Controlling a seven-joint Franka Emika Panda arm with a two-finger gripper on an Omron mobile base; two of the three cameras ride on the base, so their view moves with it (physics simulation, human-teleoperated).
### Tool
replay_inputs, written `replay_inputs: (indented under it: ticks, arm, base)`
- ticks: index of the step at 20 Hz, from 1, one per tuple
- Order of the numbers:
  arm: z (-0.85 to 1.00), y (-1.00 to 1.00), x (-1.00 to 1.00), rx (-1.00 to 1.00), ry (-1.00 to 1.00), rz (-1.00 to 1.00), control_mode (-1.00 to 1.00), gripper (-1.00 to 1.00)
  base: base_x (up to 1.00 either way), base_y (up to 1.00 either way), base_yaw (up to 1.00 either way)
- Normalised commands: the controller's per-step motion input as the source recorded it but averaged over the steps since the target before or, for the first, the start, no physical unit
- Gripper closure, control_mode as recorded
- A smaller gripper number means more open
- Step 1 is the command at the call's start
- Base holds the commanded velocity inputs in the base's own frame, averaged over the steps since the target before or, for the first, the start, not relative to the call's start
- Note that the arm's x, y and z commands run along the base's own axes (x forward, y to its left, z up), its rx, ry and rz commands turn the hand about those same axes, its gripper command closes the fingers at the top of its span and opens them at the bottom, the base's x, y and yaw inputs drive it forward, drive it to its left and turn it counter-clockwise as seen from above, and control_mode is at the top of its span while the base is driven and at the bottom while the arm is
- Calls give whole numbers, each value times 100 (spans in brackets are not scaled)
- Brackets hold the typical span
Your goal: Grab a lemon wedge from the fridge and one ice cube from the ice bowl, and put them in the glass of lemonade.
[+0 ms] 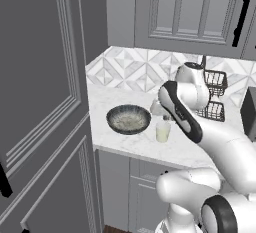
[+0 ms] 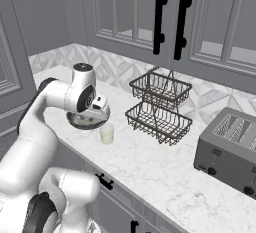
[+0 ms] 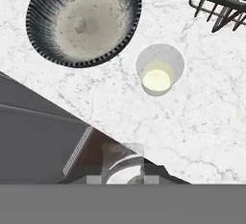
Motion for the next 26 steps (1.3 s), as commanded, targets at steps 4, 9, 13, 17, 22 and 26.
replay_inputs:
  ticks: [4, 9, 13, 17, 22, 26]
  arm:
    - [-13, -46, 10, -7, 0, -12, -100, 100]
    - [7, 27, 65, -26, 14, -10, -100, 100]
    - [-7, -3, 48, -4, 18, -3, -100, 100]
    - [-17, -39, 10, 0, 26, 0, -100, 100]
    - [-32, -16, 2, 0, 3, 0, -100, 100]
    - [-24, 0, 0, 0, 0, 0, -100, 100]
  base:
    - [0, 0, 0]
    - [0, 0, 0]
    - [0, 0, 0]
    - [0, 0, 0]
    - [0, 0, 0]
    - [0, 0, 0]
